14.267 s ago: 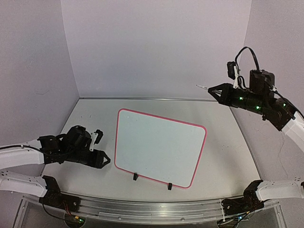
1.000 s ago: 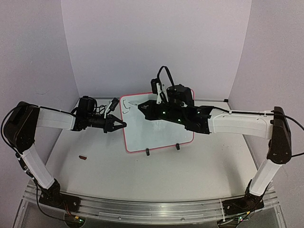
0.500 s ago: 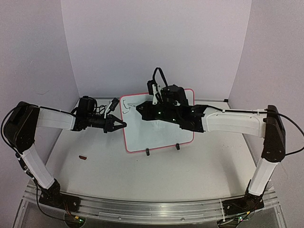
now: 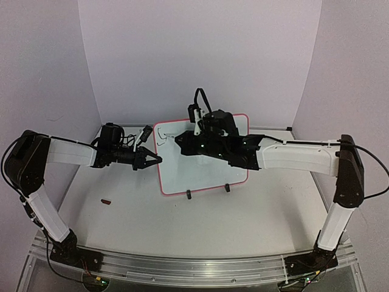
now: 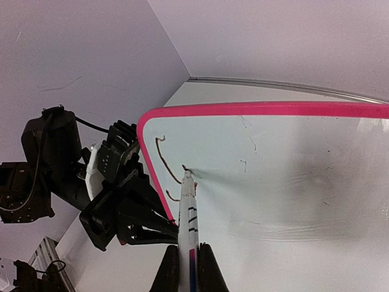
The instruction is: Write a sentence on the whiteboard
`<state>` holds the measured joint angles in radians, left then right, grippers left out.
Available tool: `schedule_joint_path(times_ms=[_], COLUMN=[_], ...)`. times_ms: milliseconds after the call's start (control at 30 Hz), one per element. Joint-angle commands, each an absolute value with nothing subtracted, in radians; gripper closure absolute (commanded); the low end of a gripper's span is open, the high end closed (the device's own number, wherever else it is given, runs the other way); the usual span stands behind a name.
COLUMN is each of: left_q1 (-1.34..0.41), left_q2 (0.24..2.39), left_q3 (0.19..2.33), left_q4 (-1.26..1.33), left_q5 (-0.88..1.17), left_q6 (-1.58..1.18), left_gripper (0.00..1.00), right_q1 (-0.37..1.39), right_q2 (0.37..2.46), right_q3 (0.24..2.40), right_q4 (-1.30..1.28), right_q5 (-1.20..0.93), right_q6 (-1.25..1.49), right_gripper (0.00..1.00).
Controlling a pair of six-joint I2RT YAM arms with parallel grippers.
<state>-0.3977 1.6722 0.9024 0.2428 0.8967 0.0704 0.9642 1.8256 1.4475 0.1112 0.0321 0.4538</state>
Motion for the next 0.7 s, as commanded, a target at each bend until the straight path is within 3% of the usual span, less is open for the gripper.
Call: schedule_joint_path(times_ms=[0, 400, 667], left_q1=[-0.403, -0.404, -0.404], left_q2=[1.658, 1.658, 1.658], left_q3=[0.887, 0.888, 0.888], left_q4=[0.221, 0.221, 0.220], left_q5=[0.806, 0.804, 0.803], left_q6=[0.108, 0.108, 0.108], left_gripper=[1.00, 1.00, 1.00], right_q1=[0.960, 0.959, 0.960], right_q2=[1.788, 1.722, 1.709], right_q3=[1.437, 1.378, 1.392], right_q4=[0.100, 0.100, 0.148], right_q5=[0.126, 0.169, -0.011], right_q6=[0.458, 0.450, 0.413], right_gripper=[1.00, 1.00, 1.00])
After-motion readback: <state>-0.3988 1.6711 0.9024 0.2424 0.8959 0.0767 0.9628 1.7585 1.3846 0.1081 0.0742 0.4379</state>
